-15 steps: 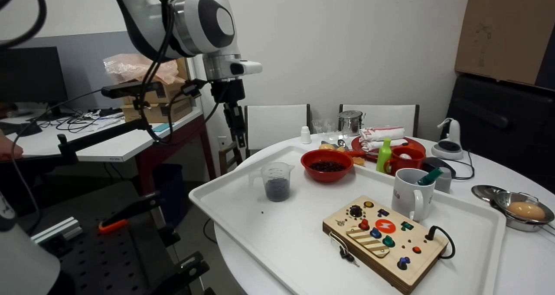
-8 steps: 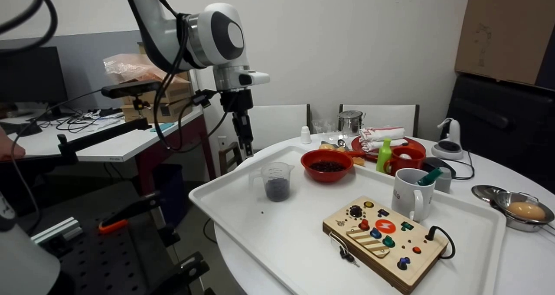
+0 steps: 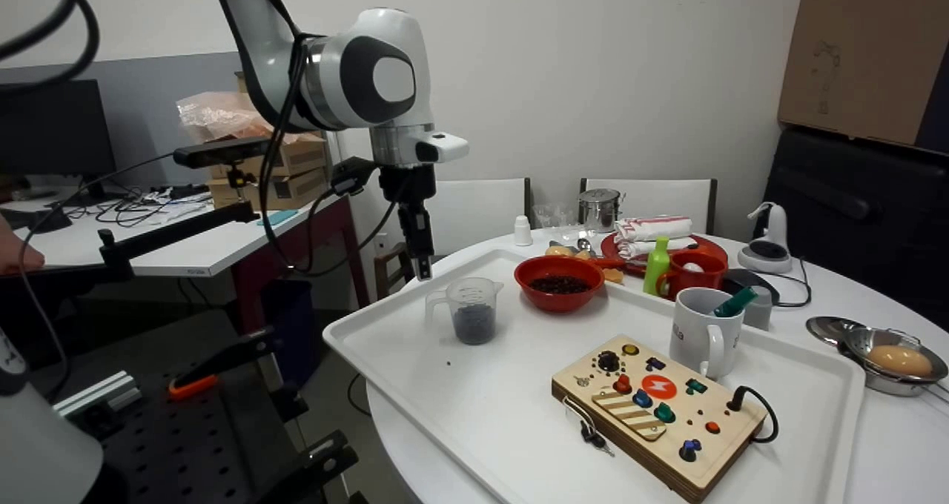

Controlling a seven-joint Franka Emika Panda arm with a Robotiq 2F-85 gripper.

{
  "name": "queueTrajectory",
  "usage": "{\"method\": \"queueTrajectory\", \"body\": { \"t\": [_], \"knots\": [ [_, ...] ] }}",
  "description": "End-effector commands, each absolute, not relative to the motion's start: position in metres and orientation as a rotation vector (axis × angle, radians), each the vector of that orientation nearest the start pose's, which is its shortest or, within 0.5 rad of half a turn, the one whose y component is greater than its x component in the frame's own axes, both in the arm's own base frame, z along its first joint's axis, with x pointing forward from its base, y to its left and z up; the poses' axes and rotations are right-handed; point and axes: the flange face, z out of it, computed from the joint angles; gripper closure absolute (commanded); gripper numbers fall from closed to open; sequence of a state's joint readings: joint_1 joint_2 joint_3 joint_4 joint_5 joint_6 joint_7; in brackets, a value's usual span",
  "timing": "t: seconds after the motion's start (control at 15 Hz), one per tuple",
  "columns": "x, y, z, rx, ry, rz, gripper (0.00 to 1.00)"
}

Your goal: Get the contents in the jar and pour them in the red bowl

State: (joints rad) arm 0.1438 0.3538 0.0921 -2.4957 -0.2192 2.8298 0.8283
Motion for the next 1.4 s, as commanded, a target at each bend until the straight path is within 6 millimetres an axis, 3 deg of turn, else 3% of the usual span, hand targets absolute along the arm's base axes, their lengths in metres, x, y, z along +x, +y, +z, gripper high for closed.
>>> {"method": "queueTrajectory", "body": {
  "t": [0.0, 0.27, 0.67, 1.33],
  "knots": [
    [0.437, 0.11, 0.14, -3.1, 0.538, 0.002, 0.0],
    [0.436, 0.109, 0.137, -3.153, 0.499, 0.015, 0.0],
    [0.434, 0.134, 0.128, -3.15, 0.483, 0.072, 0.0],
    [0.454, 0.118, 0.102, -3.171, 0.544, 0.032, 0.0]
  ]
}}
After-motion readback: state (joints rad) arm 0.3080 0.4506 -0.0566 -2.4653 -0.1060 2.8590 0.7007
